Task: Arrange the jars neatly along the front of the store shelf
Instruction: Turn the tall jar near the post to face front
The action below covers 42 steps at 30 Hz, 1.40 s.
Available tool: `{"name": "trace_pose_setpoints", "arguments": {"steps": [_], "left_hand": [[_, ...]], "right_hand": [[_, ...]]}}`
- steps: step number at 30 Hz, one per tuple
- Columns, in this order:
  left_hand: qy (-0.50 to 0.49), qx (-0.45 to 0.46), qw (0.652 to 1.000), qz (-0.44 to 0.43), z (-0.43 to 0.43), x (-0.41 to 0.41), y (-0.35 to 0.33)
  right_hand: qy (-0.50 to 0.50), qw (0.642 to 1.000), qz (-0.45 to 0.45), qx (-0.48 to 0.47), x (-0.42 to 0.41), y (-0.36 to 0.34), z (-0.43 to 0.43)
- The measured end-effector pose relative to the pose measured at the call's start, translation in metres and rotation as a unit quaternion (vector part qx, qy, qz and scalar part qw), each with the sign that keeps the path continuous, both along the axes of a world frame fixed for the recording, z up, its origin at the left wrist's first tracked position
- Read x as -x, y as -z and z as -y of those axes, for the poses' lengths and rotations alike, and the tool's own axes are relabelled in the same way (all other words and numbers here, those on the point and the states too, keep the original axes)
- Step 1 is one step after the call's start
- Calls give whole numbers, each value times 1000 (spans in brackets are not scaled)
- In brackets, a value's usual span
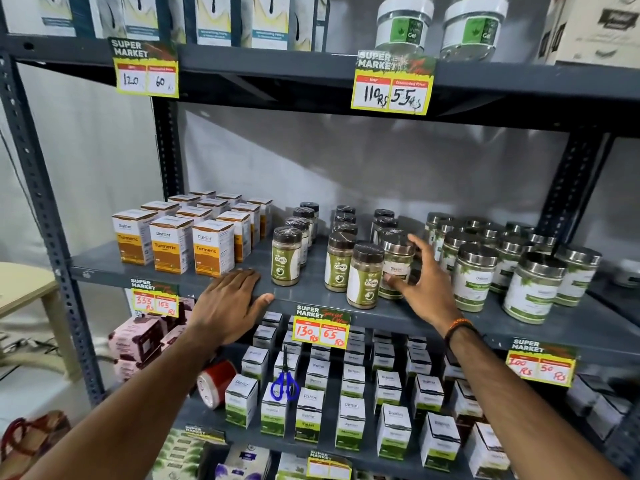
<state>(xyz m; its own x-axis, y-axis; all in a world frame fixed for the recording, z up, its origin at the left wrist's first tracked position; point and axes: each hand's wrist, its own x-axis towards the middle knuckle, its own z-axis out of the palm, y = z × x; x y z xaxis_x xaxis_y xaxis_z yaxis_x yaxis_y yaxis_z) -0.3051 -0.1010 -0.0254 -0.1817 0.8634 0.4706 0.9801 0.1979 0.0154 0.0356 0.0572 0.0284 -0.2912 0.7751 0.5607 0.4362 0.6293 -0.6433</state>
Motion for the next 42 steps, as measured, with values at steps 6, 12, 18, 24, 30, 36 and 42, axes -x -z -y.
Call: {"name": "trace_pose_setpoints", "arguments": {"steps": [6, 12, 18, 24, 30, 36, 42], "left_hand": [[1, -9, 1000, -3, -1, 2, 2], [-3, 5, 1000, 0, 1, 1, -1], [18, 8, 998, 59, 16, -15, -22], [64, -94, 993, 19, 31, -78, -84], [144, -155, 976, -43, 14, -180, -145], [210, -111, 970, -42, -24, -266, -137], [176, 17, 984, -21, -60, -299, -84]], "right_hand": [[4, 1000, 0, 5, -2, 1, -6], [9, 1000, -15, -21, -6, -3, 4], [20, 998, -22, -64, -25, -27, 29], [33, 991, -84, -98, -69, -56, 62], [55, 983, -103, -141, -136, -94, 88], [106, 980, -107, -130, -216, -104, 84], [165, 978, -92, -91, -275, -71, 54]]}}
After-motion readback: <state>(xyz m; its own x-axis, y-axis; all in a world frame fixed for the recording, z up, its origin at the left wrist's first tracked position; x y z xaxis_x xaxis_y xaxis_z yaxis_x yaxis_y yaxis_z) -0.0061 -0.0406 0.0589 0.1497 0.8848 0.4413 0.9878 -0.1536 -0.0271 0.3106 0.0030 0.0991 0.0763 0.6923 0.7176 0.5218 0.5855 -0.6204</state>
